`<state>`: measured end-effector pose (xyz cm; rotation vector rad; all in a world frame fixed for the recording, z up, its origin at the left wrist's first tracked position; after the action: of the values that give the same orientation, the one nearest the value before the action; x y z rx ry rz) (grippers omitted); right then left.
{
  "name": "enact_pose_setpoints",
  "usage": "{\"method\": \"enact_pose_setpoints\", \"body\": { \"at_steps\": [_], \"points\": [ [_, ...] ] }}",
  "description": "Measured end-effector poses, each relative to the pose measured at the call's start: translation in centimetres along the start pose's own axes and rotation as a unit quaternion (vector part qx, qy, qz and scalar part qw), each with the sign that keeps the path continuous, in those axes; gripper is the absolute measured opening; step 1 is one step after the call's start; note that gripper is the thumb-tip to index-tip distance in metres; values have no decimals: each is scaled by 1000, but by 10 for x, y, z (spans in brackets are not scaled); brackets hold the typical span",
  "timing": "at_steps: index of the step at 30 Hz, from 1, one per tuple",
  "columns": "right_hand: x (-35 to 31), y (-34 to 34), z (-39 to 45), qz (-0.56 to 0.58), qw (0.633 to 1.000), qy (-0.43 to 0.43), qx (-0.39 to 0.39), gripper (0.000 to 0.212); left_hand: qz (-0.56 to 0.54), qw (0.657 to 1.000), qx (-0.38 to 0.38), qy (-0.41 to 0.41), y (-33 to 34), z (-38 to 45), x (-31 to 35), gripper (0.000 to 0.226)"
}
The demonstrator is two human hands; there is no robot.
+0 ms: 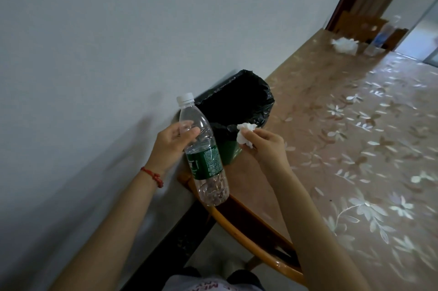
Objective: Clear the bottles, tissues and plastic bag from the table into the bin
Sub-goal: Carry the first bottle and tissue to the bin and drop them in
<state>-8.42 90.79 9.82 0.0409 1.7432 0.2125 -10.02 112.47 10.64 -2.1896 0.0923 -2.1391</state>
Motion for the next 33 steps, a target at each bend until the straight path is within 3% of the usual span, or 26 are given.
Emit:
{"method": "enact_pose_setpoints", "body": {
  "at_steps": [5, 13, 17, 21, 25, 29, 33],
  "points": [
    [-37, 5, 43, -32, 998, -51, 4, 15, 7, 1000, 2, 2, 0, 13, 3, 33],
    [-42, 10, 98, -111, 993, -39, 17, 29, -7, 1000, 15, -15, -3, 21, 1, 29],
    [-37, 4, 103, -168, 985, -22, 36, 46, 0, 1000, 23, -16, -5, 22, 3, 27],
    [-41, -3, 92, -234, 970, -51, 38, 44, -12, 1000, 25, -2, -6, 22, 13, 23],
    [-43, -10, 72, -345, 932, -110, 28, 44, -21, 999, 17, 19, -4, 24, 33, 36],
    [-40, -18, 50, -507, 846, -164, 20, 46, -27, 999, 8, 37, 0, 31, 53, 41],
    [-33, -28, 31, -600, 779, -179, 23, 46, -19, 999, 10, 47, 8, 44, 71, 50]
  ]
}}
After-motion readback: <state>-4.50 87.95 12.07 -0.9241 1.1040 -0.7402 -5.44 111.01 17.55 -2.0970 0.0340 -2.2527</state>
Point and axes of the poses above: each hand's wrist, its own z-axis towards the middle knuckle, its own y-axis out of the palm, x = y × z, the point moved 6 cm from there along z, towards the middle knuckle, and after that the axes turned 8 degrees about -x, right-handed, at the moved point
